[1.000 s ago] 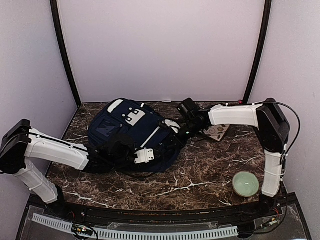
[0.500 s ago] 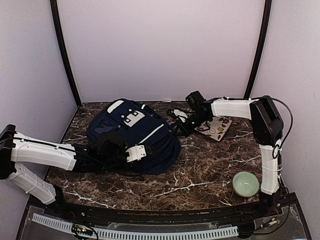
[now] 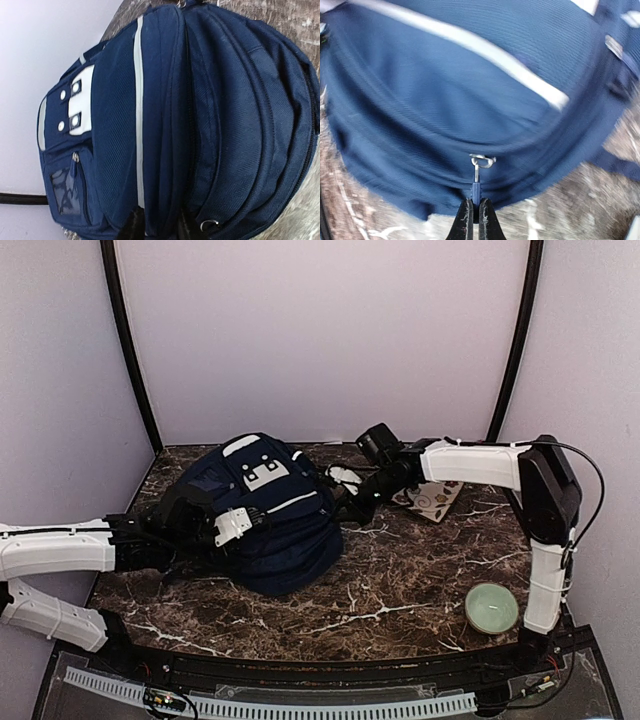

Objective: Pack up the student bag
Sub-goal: Move the student bag to the center of the board, then hold the student bag at the center of the board.

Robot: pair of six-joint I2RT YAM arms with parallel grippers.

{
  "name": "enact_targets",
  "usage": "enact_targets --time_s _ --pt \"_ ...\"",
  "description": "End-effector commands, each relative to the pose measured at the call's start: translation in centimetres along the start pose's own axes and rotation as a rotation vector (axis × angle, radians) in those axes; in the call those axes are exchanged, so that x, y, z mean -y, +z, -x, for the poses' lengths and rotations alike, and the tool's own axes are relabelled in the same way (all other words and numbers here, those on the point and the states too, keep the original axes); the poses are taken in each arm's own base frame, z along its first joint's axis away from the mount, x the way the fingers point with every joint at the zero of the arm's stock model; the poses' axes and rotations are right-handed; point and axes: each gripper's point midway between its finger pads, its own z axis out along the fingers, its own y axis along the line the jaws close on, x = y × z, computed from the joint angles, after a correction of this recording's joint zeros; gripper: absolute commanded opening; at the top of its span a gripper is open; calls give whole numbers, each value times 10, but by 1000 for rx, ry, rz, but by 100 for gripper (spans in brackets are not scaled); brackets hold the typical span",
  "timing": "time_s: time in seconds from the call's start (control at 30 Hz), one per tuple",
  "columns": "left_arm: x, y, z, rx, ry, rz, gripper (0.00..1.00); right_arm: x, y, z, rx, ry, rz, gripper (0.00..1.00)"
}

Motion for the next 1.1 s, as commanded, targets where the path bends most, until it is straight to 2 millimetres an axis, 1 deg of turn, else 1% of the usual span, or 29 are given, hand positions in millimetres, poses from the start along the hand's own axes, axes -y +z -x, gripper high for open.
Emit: enact_targets --time_s 0.0,0.07,0.1,0.17,0.23,0.33,0.4,0.53,0.67,0.73,0.87,0.97,1.07 --pt "-24 -12 -29 -122 -47 77 36 -63 -4 19 9 -78 94 0" --pt "-17 -21 -13 -48 -62 -4 42 -75 -6 29 30 -77 123 0" --pt "-11 -27 -2 4 -74 -60 44 -78 -7 33 39 -78 129 0" --pt "-3 -39 23 119 -113 -150 47 -78 -10 37 49 -77 130 0" --pt "6 -45 45 210 -161 -231 47 -77 -10 37 46 -81 118 0" --pt "15 -42 68 273 -154 -248 48 -75 -8 33 37 -81 109 0" --pt "26 -33 83 307 -110 -228 48 -74 -6 30 35 -77 112 0" --pt "32 -8 94 313 -69 -198 48 -76 -6 32 40 -70 121 0" --pt "25 14 95 296 -48 -115 48 -75 -7 32 41 -68 118 0" --pt "25 20 97 308 -38 -100 48 -77 -7 32 44 -65 126 0" --pt "23 24 102 347 -13 -65 48 -78 -7 33 46 -61 134 0" --pt "22 31 103 332 4 -48 48 -78 -7 33 49 -61 135 0" --pt "27 45 99 286 3 -65 47 -78 -8 34 51 -60 134 0"
